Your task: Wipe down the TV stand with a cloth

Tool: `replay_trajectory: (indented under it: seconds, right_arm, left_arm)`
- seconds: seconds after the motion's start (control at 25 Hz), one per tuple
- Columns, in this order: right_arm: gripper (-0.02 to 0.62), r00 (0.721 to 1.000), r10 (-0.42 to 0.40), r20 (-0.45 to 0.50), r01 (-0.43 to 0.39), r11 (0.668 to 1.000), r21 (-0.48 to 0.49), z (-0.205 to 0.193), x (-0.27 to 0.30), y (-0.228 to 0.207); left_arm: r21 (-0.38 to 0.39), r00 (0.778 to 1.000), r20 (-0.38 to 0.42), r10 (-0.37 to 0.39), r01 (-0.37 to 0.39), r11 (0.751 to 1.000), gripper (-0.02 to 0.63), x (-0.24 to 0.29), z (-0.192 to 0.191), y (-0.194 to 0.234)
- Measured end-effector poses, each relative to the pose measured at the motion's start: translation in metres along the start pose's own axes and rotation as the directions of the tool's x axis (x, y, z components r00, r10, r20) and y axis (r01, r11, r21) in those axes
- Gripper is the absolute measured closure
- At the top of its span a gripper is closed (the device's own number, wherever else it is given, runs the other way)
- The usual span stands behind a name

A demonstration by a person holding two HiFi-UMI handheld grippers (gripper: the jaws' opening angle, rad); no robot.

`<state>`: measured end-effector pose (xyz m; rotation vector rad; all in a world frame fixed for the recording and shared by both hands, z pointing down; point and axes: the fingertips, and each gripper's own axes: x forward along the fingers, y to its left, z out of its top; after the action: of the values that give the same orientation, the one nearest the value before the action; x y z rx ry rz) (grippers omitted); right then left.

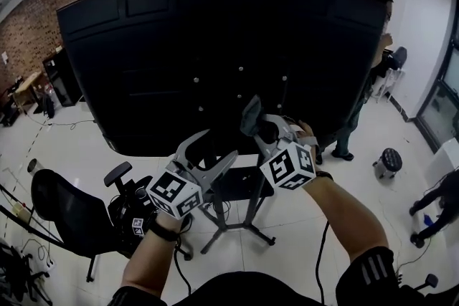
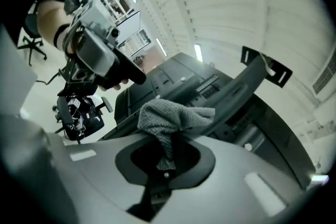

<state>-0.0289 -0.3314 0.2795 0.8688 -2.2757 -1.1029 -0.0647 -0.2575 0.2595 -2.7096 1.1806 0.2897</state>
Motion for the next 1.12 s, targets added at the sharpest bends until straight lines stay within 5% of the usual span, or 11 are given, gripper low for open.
replay_trajectory:
  seconds: [0.28,0.8,1.12]
  right_arm:
    - [0.565,0.984,-0.079,0.163,0.032,0.961,0.274,0.017,-0.071,-0.045]
    - [0.565,0.993,-0.119,0.025,0.108,0.959,0.263,-0.065,-0.057,-0.116]
    - [0.565,0.998,-0.061,-0.02,0.064,0.932,0.356,-0.103,-0.006,-0.149]
  left_arm:
    - [0.057,0.998,0.065,-0.013,0.01,0.998,0.29,0.004,0.042,-0.028]
    - [0.088,0.994,0.063,-0.085,0.079,0.993,0.291,0.056,0.045,-0.078]
    - [0.076,0.996,0.03,-0.086,0.083,0.994,0.293,0.088,0.033,-0.093]
